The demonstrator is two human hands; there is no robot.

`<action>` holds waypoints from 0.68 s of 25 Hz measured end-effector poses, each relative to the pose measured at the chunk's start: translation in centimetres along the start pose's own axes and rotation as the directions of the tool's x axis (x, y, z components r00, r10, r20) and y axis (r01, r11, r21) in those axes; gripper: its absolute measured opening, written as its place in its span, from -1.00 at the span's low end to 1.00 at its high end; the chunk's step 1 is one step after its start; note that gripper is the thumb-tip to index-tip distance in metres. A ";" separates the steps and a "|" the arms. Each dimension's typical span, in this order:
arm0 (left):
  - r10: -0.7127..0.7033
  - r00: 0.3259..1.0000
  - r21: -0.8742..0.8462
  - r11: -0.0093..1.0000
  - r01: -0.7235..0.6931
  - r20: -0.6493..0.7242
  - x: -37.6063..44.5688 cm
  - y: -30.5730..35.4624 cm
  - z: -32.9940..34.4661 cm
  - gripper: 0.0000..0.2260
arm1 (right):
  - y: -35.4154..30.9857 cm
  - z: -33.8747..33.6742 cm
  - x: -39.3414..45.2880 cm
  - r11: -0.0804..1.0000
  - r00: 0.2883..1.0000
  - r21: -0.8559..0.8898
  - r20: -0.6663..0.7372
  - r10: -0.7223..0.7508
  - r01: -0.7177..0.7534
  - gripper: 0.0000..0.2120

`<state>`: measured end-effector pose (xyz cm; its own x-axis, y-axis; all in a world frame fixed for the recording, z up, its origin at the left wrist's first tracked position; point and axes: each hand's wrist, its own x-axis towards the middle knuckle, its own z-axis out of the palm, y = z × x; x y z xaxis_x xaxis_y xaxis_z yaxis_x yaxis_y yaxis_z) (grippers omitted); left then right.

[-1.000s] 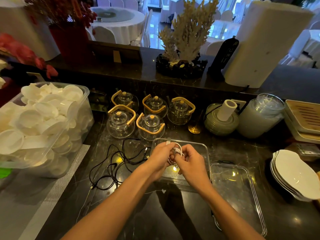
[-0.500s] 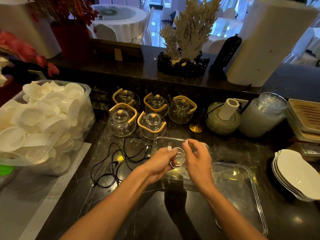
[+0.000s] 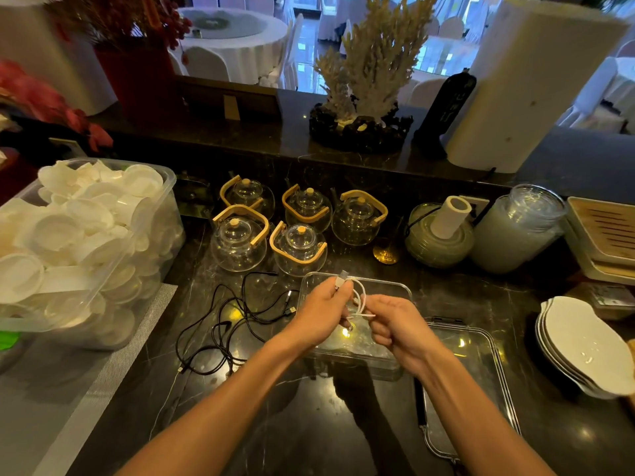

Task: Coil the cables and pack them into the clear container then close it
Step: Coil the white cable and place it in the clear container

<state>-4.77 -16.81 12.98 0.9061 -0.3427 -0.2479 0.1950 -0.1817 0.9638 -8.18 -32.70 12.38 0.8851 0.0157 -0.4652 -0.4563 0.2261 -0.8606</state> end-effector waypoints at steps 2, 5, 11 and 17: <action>0.001 0.998 0.112 0.994 0.005 -0.057 0.0 0.1 -0.2 -0.74 | -0.4 0.2 -0.5 0.999 0.994 -0.029 0.113 -0.011 0.014 -0.71; 0.004 0.997 0.169 0.986 0.009 -0.076 0.0 -0.3 -0.3 -0.73 | -0.4 0.6 -0.8 0.997 0.982 -0.016 0.177 -0.065 0.069 -0.76; -0.140 0.986 -0.368 0.915 0.165 0.095 -0.1 0.1 -0.4 -0.67 | 0.7 0.7 -0.4 0.980 0.976 0.129 0.136 -0.172 0.155 -0.82; -0.045 0.999 -0.122 0.992 0.044 -0.010 -0.4 -0.6 0.2 -0.65 | 0.3 2.1 -0.8 0.969 0.980 0.178 0.067 -0.186 0.172 -0.79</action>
<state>-5.36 -16.68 12.46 0.9001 -0.3249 -0.2902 0.2786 -0.0828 0.9568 -8.87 -30.58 12.94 0.9587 0.0384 -0.2818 -0.2736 0.3948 -0.8771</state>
